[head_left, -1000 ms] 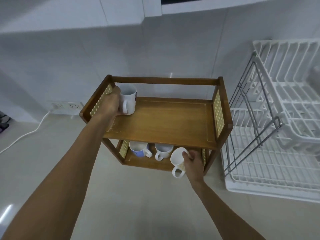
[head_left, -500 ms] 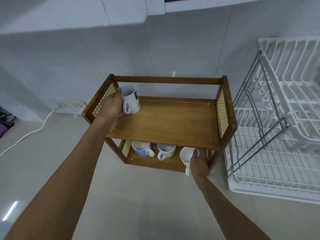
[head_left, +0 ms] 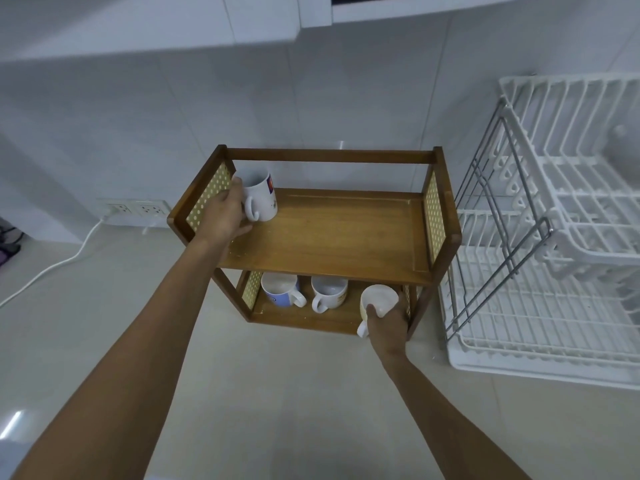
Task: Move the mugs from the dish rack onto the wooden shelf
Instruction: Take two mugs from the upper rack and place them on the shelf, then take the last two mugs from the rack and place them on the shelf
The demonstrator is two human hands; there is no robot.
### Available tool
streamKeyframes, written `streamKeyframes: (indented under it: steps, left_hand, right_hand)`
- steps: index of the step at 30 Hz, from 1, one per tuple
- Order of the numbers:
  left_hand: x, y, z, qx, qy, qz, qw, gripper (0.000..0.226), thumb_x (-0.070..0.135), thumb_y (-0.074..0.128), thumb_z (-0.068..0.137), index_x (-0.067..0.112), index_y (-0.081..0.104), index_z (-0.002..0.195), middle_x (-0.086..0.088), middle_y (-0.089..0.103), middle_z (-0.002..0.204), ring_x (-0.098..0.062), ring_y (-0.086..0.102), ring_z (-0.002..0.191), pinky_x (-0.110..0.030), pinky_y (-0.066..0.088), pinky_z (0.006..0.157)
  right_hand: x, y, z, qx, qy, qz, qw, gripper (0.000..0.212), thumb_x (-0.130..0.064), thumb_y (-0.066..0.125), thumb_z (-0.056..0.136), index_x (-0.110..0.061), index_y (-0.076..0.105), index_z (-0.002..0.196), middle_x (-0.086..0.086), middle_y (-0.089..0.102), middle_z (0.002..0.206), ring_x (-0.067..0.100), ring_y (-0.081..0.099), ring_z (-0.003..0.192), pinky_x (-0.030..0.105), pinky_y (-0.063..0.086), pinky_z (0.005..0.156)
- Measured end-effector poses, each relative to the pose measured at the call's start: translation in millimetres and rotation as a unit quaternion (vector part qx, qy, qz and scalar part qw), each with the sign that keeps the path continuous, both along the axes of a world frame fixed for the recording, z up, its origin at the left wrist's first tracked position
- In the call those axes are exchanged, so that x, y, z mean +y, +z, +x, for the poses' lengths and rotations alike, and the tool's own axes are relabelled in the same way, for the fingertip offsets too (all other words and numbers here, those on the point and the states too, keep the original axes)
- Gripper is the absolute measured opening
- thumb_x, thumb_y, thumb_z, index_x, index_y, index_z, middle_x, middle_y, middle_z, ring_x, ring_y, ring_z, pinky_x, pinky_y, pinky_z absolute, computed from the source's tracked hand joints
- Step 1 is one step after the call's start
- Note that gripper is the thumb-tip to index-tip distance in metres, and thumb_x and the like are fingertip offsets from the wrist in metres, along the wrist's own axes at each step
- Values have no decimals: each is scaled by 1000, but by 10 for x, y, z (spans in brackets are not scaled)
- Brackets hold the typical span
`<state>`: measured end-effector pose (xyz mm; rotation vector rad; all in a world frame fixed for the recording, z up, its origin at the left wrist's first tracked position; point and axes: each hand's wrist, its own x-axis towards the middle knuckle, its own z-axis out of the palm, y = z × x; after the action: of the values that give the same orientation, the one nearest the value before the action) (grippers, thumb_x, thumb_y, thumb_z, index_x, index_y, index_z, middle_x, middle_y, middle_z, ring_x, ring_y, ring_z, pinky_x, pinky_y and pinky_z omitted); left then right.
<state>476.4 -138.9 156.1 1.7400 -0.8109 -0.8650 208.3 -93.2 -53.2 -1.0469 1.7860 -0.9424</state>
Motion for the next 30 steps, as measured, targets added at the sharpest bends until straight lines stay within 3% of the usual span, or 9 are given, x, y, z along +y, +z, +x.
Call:
streamKeyframes:
  steps: [6,12,14,16,18,21,23,25,30]
  left_hand:
    - [194,16,-5,-11,-31,-12,999,54,55,40,105,22,52,145,-6,60,145,-22,62,125,-32,58,87]
    - [480,58,-21,-24,-25,-10,999,60,57,44,103,18,50,147,-8,56,148,-25,57,131,-34,56,90]
    - [632,26,-120,-65,-27,-15,997,54,57,43,103,21,56,141,-3,63,135,-23,60,123,-41,54,98]
    - [803,-51,-277,-126,-35,-49,990,37,54,45,102,29,63,123,8,67,108,-13,63,105,-41,52,98]
    - [975,-153,-491,-168,-47,-82,981,31,50,48,103,27,65,115,12,66,96,-5,62,93,-34,49,88]
    - [1196,-309,-858,-188,-78,-96,974,30,48,52,102,26,68,114,13,68,95,-2,62,90,-11,44,75]
    - [1293,-350,-1133,-180,-124,-104,970,27,45,55,101,25,70,111,15,68,95,-2,64,91,-6,44,75]
    - [1346,-313,-1424,-179,-162,-120,963,30,43,56,101,21,70,115,8,70,101,-7,65,93,-14,47,79]
    - [1375,111,-2194,-135,-254,-196,938,27,49,53,101,29,67,115,9,67,113,15,60,94,-6,44,75]
  right_hand:
    - [139,41,-5,-9,9,-8,1000,88,-24,76,87,-9,24,157,19,46,149,38,44,136,45,41,105]
    - [339,168,-12,-16,23,-21,999,86,-16,75,87,-8,23,156,19,40,151,36,41,138,47,41,110]
    - [432,249,-42,-7,33,-25,999,79,-15,72,89,-6,27,154,18,42,150,35,42,137,46,42,108]
    - [547,334,-116,17,59,-45,997,68,-15,68,92,-6,34,151,15,47,148,34,47,133,45,45,105]
    - [688,445,-236,51,90,-68,992,56,-16,64,94,-9,43,146,9,55,140,31,55,126,40,50,97]
    - [935,662,-503,111,102,-105,983,50,-16,67,93,-13,48,139,-3,59,123,24,60,119,16,47,84]
    - [1097,866,-698,156,110,-121,974,56,-24,67,94,-13,43,144,0,57,134,23,56,125,27,48,96]
    - [1236,1118,-906,193,110,-139,965,61,-31,66,95,-16,40,148,2,54,145,21,54,130,42,47,105]
    - [1516,1871,-1474,233,70,-190,951,60,-42,64,94,-28,39,147,-7,54,142,11,57,122,41,51,99]
